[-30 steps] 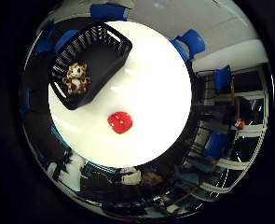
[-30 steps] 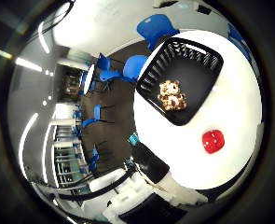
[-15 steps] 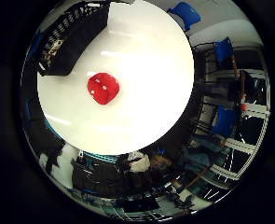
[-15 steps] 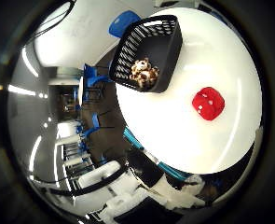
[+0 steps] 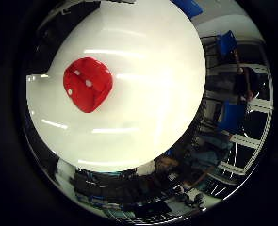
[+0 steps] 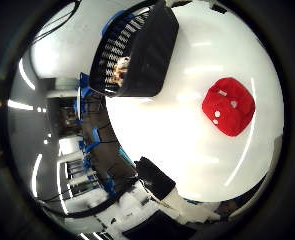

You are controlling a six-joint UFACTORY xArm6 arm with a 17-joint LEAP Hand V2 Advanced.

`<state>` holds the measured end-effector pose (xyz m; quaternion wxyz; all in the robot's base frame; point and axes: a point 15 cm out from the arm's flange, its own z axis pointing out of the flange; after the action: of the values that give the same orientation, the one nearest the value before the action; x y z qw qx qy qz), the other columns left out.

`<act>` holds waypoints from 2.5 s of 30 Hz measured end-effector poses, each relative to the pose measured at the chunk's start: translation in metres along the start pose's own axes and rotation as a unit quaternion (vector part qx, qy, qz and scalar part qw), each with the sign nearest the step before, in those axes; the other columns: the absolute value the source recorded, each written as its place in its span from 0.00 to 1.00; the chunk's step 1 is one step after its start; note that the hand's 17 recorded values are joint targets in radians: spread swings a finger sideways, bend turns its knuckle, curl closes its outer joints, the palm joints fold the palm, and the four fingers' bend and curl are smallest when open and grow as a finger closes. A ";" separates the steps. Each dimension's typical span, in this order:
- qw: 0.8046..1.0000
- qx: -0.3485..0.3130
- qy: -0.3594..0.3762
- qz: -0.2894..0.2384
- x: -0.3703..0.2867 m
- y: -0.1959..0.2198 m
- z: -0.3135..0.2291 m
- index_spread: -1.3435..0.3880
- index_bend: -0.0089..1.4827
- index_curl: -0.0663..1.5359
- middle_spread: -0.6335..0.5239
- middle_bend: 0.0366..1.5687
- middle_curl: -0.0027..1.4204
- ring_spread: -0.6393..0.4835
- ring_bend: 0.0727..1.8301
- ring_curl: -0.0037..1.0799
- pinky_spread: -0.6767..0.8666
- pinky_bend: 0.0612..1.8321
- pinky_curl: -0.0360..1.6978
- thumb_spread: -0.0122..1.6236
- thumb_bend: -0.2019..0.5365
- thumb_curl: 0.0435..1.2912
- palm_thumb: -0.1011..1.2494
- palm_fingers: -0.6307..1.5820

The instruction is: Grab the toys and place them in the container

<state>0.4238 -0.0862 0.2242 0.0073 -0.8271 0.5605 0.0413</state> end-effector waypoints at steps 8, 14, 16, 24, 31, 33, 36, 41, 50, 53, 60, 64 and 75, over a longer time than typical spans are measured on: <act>1.000 -0.022 -0.009 0.013 0.010 0.002 0.029 0.56 0.11 0.20 0.65 0.10 0.23 0.78 0.15 0.24 0.75 0.30 0.19 0.68 0.24 0.20 0.41 0.30; 1.000 -0.023 0.006 0.018 0.024 0.004 0.035 0.57 0.11 0.20 0.66 0.10 0.23 0.78 0.15 0.24 0.75 0.30 0.19 0.68 0.24 0.20 0.42 0.30; 0.999 -0.027 0.005 0.021 0.027 0.007 0.039 0.57 0.11 0.20 0.66 0.10 0.23 0.78 0.15 0.24 0.75 0.30 0.19 0.68 0.24 0.20 0.42 0.30; 0.998 -0.047 0.005 0.030 0.036 0.012 0.059 0.57 0.11 0.20 0.66 0.10 0.23 0.78 0.15 0.24 0.75 0.30 0.19 0.67 0.24 0.20 0.42 0.30; 0.999 -0.033 0.018 0.031 0.043 0.004 0.060 0.58 0.10 0.19 0.60 0.15 0.24 0.76 0.17 0.25 0.74 0.27 0.18 0.67 0.25 0.21 0.47 0.34; 0.999 -0.033 0.019 0.030 0.042 0.002 0.060 0.58 0.10 0.19 0.56 0.19 0.26 0.75 0.19 0.25 0.73 0.25 0.17 0.67 0.25 0.21 0.49 0.36; 0.999 -0.037 0.025 0.029 0.043 0.003 0.060 0.61 0.10 0.19 0.49 0.25 0.28 0.68 0.24 0.27 0.71 0.23 0.17 0.66 0.25 0.22 0.52 0.40; 0.998 -0.040 0.049 0.024 0.047 -0.001 0.058 0.62 0.12 0.20 0.38 0.33 0.33 0.48 0.32 0.32 0.60 0.23 0.16 0.65 0.25 0.23 0.56 0.44; 0.997 -0.046 0.056 0.015 0.043 -0.003 0.057 0.59 0.13 0.24 0.23 0.47 0.49 0.23 0.55 0.51 0.16 0.47 0.24 0.64 0.24 0.24 0.60 0.60; 0.997 -0.039 0.060 0.012 0.043 -0.005 0.050 0.56 0.19 0.29 0.21 0.51 0.56 0.23 0.59 0.56 0.12 0.55 0.29 0.64 0.25 0.24 0.60 0.68; 0.997 -0.011 0.073 0.015 0.041 -0.008 0.020 0.51 0.45 0.48 0.19 0.56 0.69 0.28 0.64 0.65 0.19 0.66 0.39 0.66 0.27 0.26 0.71 0.76; 0.996 0.012 0.087 0.017 0.039 -0.006 -0.008 0.52 0.58 0.58 0.19 0.61 0.77 0.29 0.67 0.71 0.24 0.71 0.45 0.70 0.26 0.27 0.77 0.76; 0.999 -0.007 0.042 0.027 -0.019 0.041 -0.067 0.58 0.66 0.66 0.26 0.71 0.82 0.31 0.70 0.82 0.30 0.72 0.56 0.79 0.27 0.27 0.81 0.74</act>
<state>0.3830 -0.0879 0.2933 -0.0226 -0.8127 0.5821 0.0106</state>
